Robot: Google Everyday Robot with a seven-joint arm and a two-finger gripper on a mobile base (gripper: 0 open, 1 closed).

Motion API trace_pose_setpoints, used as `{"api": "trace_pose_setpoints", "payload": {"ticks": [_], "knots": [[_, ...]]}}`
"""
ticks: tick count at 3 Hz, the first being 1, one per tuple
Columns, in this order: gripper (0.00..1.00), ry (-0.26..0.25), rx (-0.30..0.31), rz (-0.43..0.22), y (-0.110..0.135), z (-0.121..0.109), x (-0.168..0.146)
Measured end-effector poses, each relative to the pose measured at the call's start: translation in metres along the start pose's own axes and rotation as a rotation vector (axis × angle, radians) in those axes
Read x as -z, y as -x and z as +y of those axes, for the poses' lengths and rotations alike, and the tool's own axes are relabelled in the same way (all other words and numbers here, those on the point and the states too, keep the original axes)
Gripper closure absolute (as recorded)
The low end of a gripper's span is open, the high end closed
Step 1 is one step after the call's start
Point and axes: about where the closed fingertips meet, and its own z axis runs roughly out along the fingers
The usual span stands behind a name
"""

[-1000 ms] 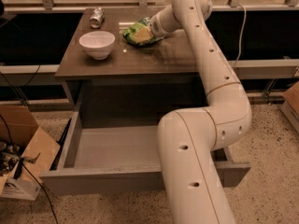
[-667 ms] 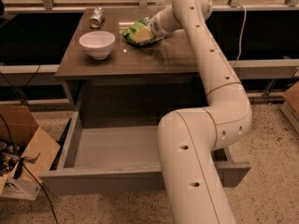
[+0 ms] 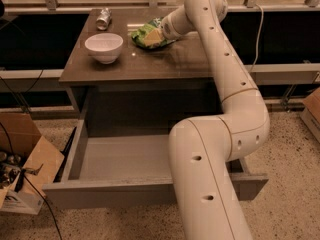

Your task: Place green rice chip bag into top drawer

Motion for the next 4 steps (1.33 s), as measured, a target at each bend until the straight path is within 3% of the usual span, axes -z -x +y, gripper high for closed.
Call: {"api": "trace_pose_setpoints", "payload": {"ticks": [1,4], "knots": [[0.82,0.0,0.0,0.0,0.0003,0.0,0.0002],[0.11,0.0,0.0,0.0,0.0002,0.0001,0.0002]]}}
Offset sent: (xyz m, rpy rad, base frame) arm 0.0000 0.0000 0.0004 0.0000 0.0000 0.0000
